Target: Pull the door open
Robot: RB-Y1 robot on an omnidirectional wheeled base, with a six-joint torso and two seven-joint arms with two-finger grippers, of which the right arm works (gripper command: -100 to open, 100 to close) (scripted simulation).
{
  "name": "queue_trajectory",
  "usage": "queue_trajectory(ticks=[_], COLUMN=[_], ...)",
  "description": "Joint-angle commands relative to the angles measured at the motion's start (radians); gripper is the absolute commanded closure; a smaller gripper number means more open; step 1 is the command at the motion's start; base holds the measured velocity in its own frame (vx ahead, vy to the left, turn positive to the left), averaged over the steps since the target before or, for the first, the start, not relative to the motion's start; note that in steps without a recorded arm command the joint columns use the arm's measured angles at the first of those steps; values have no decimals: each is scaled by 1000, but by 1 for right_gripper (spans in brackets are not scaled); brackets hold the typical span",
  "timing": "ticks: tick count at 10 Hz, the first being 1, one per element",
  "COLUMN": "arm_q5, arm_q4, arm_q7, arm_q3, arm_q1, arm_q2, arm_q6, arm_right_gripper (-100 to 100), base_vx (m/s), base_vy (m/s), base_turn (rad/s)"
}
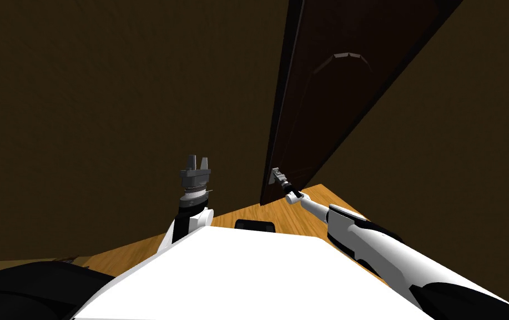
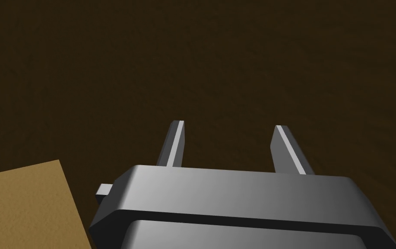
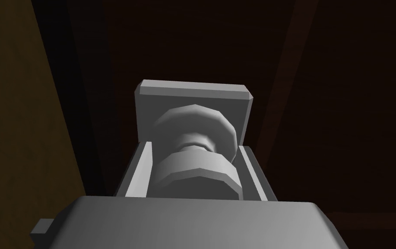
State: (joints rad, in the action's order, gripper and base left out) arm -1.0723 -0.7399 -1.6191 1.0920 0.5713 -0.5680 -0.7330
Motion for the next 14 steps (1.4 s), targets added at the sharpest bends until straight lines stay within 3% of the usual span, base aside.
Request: queue_trajectory(ticks=[1, 4, 5, 14], arm_q5=[1, 1, 2, 10], arm_q4=[-1, -1, -9, -58], arm_q7=[0, 0, -21, -134], arm_q3=[2, 2, 34, 211], arm_q1=[-2, -2, 5, 32], arm_q2=[3, 3, -16, -107], arm_q6=[1, 1, -16, -108], arm_right_gripper=[100, 100, 100, 100], base_vx=[-9, -2, -64, -128], base_vy=[-16, -2, -98, -128], base_turn=[20, 1, 82, 75])
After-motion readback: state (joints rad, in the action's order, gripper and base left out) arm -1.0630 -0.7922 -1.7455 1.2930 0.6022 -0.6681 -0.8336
